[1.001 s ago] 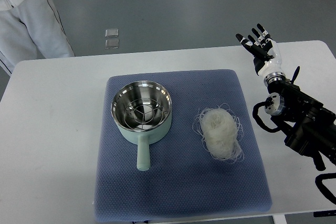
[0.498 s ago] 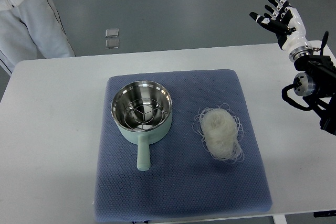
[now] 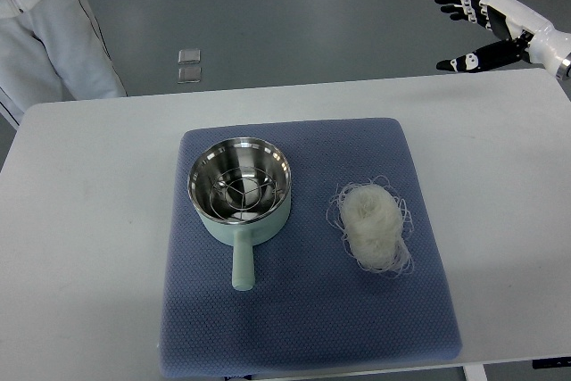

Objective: Put vermicelli into pot with right hand
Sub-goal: 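Swing the right hand over and lower it toward the vermicelli bundle, then close the right hand's fingers around the white vermicelli bundle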

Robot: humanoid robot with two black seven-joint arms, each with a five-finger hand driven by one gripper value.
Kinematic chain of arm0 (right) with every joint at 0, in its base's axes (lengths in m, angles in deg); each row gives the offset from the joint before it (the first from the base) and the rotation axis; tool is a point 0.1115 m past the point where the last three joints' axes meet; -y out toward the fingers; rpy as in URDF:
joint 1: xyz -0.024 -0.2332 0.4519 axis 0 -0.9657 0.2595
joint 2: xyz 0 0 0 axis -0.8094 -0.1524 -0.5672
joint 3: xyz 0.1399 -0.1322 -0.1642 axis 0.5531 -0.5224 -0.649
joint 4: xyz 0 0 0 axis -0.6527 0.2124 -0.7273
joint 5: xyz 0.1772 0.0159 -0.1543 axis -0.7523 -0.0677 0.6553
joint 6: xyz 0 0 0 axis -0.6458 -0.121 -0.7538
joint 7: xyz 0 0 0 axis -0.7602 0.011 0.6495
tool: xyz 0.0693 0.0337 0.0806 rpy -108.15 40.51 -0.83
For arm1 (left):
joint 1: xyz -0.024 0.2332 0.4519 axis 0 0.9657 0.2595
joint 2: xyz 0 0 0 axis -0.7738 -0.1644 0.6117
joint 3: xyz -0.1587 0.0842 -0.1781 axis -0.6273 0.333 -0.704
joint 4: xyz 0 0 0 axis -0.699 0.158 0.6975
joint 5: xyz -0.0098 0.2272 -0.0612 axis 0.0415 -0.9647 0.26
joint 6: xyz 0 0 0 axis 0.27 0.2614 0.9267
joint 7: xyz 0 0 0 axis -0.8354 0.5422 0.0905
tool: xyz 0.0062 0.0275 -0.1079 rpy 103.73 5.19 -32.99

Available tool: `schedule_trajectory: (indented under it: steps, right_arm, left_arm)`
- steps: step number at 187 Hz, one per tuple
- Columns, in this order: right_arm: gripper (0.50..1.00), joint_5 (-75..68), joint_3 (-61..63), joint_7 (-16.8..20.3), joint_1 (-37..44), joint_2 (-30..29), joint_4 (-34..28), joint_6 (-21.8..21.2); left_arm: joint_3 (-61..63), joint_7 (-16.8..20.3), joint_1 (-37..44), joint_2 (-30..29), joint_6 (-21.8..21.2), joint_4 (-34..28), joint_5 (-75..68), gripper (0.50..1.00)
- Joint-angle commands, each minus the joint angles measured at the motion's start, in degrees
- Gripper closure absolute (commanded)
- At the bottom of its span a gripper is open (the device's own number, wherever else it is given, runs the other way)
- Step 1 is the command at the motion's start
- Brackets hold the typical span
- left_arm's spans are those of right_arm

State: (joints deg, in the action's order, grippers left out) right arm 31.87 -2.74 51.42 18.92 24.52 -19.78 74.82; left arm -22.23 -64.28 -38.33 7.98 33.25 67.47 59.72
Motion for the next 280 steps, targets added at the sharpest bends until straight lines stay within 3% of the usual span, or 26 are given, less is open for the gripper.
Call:
schedule_trajectory:
  steps: [1,37,75,128,280]
  right_arm:
    - [0.572,10.0,-0.1,0.0,1.3,2.8,-3.4,-4.4]
    - [0.572,23.7,-0.1,0.0,4.4,5.3,-10.3,-14.1]
    - [0.572,35.0,-1.6,0.0,4.7,4.8,-17.1,-20.1]
    - [0.572,45.0,-5.0,0.1,5.3,0.9,-18.9,-19.9]
    - [0.574,46.8,-5.5,1.7,-0.2,-6.5,-17.8,-16.8]
  left_arm:
    - [0.0,0.0,0.0,0.0,0.0,0.0,0.1,0.500]
    - [0.0,0.0,0.0,0.0,0.0,0.0,0.0,0.500]
    - [0.1,0.0,0.0,0.0,0.0,0.0,0.0,0.500]
    - [0.1,0.0,0.0,0.0,0.0,0.0,0.0,0.500]
    - [0.1,0.0,0.1,0.0,0.0,0.0,0.0,0.500]
